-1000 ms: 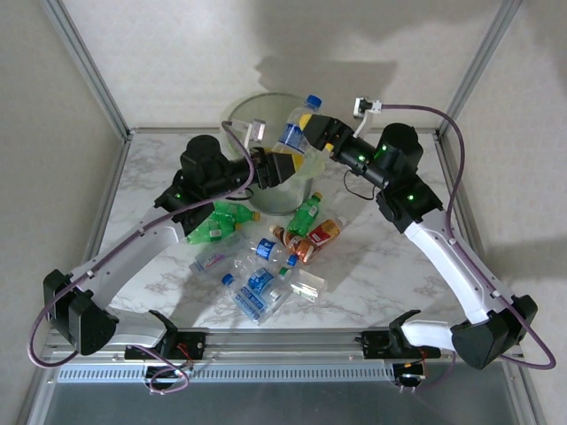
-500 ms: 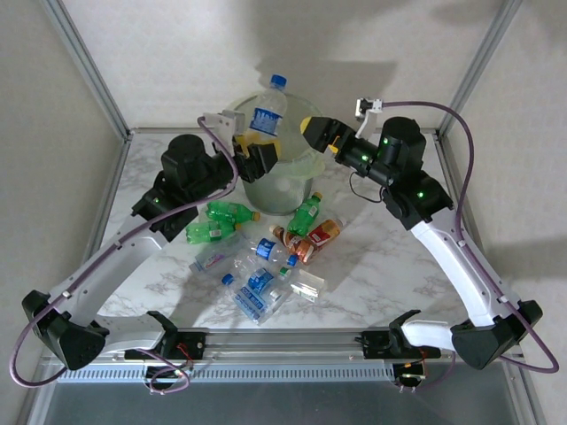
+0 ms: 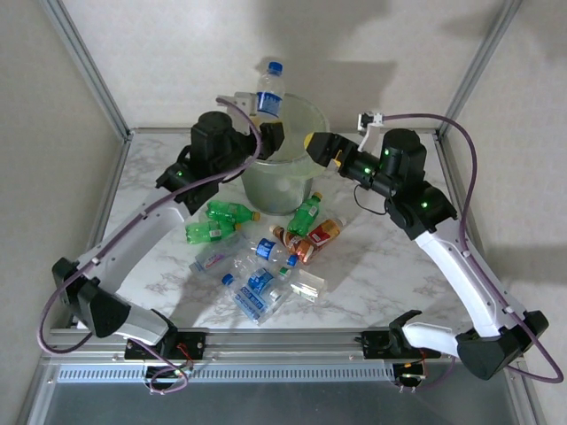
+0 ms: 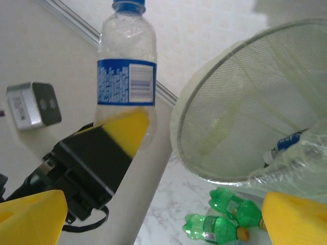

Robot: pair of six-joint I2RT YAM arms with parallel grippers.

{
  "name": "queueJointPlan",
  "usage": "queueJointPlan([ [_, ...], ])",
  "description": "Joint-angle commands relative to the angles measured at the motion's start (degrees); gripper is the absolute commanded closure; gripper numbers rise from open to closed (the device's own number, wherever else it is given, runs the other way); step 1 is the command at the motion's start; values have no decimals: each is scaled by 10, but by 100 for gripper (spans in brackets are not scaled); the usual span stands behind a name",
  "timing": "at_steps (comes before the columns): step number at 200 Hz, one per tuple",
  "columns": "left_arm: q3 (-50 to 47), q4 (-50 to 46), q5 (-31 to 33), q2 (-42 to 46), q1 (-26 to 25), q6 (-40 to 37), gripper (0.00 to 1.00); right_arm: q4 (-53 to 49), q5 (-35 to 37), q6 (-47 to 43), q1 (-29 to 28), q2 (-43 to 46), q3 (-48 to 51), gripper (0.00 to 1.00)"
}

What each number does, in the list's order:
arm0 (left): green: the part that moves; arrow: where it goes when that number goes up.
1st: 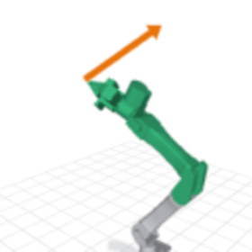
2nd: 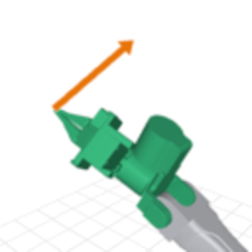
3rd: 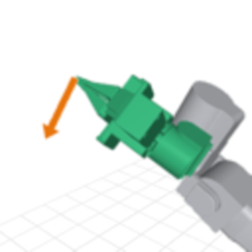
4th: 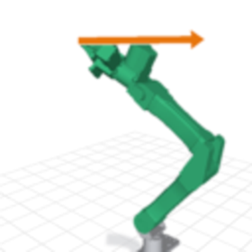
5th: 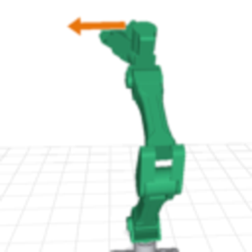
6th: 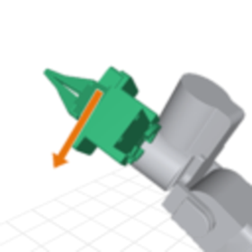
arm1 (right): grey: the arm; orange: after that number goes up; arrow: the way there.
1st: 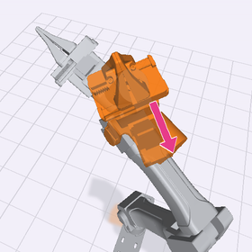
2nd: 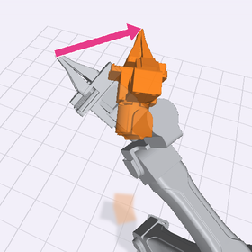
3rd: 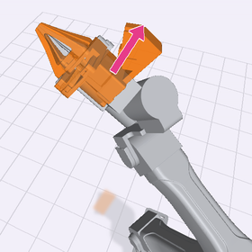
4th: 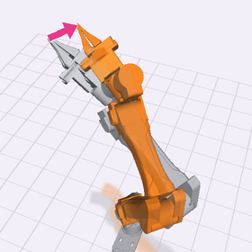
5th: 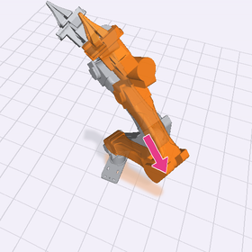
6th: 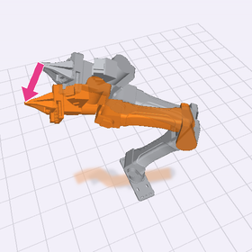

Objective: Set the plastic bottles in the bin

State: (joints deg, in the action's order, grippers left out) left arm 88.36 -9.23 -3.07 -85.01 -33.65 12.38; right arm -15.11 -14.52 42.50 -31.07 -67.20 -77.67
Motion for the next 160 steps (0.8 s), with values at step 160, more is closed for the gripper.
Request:
queueJointPlan([
  [160, 81, -100, 7, -84, 34, 47, 19, -119, 88, -46, -4, 28, 50, 3],
])
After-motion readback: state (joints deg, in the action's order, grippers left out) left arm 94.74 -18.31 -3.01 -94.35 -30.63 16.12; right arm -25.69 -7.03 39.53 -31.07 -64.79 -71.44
